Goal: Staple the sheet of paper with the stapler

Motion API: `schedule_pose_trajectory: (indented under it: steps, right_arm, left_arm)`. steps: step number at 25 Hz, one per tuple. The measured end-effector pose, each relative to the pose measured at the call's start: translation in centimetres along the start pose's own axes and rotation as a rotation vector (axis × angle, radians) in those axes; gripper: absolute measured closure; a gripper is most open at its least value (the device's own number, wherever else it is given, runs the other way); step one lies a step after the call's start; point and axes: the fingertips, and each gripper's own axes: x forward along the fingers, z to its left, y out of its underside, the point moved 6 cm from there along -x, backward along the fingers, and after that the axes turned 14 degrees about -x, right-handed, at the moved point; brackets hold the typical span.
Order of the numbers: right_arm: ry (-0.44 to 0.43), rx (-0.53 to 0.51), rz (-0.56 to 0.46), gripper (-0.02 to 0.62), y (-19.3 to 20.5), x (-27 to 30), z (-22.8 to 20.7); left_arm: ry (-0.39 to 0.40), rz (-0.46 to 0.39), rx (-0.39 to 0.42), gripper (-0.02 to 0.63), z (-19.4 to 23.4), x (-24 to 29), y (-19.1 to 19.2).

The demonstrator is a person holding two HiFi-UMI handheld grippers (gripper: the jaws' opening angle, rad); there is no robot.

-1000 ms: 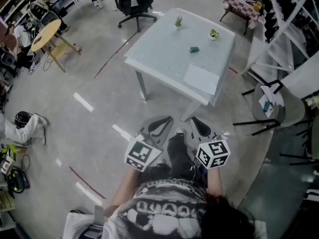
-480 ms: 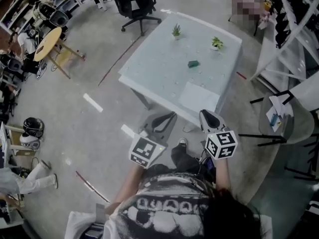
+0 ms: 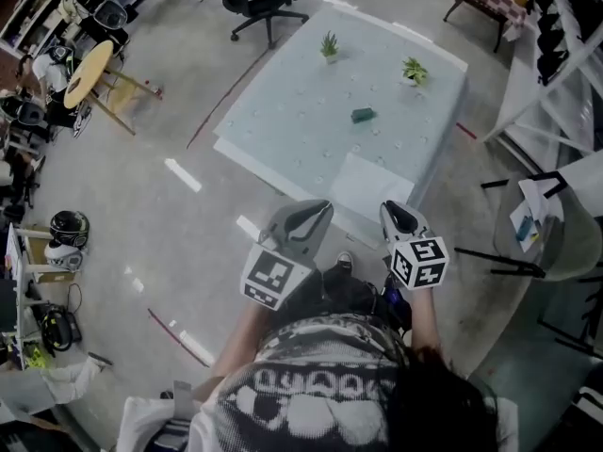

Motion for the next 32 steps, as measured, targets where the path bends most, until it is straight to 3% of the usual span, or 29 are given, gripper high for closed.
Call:
schedule_pose_trajectory:
  steps: [8, 17, 21, 32]
  right_arm:
    - [-0.006, -0.047, 0.072, 0.541, 1.5, 3.1, -2.3]
    - [-0.021, -0.180, 0.223, 0.506, 3.0, 8.8, -6.6]
    - [-0.091, -0.268, 0.352, 0.452, 4.1, 11.7, -7.8]
    - [-0.300, -0.395, 0.659, 0.433, 5.9, 16.7, -9.5]
  left_arm:
    - [0.017, 0.028, -0.011, 0.594, 2.5, 2.1, -0.3]
    - [0.159, 0.059, 0.024, 0.594, 7.5, 6.4, -1.8]
    - [0.239, 0.065, 0.047, 0.594, 10.4, 8.3, -3.2]
    - [0.357, 0.108, 0.049, 0.594, 17.7, 11.3, -4.3]
